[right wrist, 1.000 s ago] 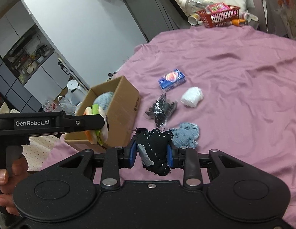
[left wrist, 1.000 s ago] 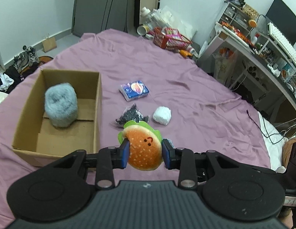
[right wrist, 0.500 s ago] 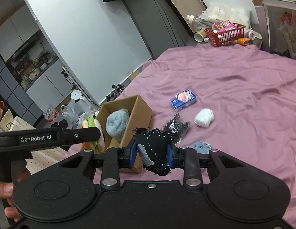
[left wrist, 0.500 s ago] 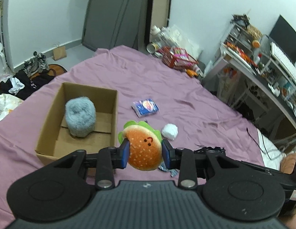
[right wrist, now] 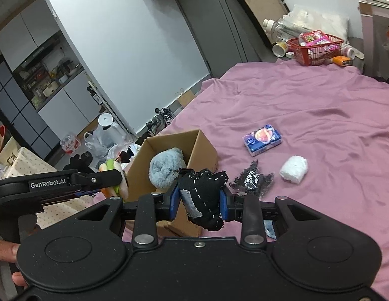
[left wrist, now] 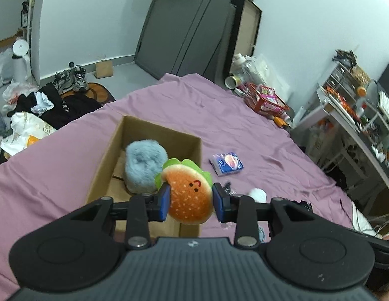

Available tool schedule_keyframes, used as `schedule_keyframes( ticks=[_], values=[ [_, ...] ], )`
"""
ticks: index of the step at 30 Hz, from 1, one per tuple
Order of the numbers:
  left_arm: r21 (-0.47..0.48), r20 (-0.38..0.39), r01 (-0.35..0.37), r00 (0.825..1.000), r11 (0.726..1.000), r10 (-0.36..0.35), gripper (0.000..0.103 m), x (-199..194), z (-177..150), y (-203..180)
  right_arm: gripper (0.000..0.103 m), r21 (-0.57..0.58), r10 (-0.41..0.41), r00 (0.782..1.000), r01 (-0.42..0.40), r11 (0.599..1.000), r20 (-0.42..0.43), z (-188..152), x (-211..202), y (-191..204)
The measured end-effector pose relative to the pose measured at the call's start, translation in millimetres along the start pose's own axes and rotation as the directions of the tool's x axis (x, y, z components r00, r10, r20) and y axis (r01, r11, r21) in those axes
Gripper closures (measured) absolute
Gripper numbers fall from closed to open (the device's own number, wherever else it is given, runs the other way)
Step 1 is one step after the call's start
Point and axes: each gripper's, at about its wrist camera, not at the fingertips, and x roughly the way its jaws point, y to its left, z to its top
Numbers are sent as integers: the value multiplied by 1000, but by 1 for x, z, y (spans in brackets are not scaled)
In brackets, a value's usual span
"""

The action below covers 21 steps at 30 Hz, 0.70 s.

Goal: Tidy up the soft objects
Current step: 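Carry the burger plush with the left gripper while the right carries the black plush to the box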

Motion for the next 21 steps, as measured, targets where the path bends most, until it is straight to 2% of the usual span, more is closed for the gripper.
schedule_keyframes(
  ticks=[7,12,21],
  values=[
    [-42,1,-26,1000,999,26,69,13,14,29,72,-14,35,999,-36,999,-24,12,31,13],
    [-26,5,-45,999,999,45,69,25,21,39,72,-25,49,998,-50,998,-39,20,53,20],
    [-25,-45,-59,997,998,58,68,53,21,58,72,-42,43,997,-46,998,-70,34,87,27]
  ],
)
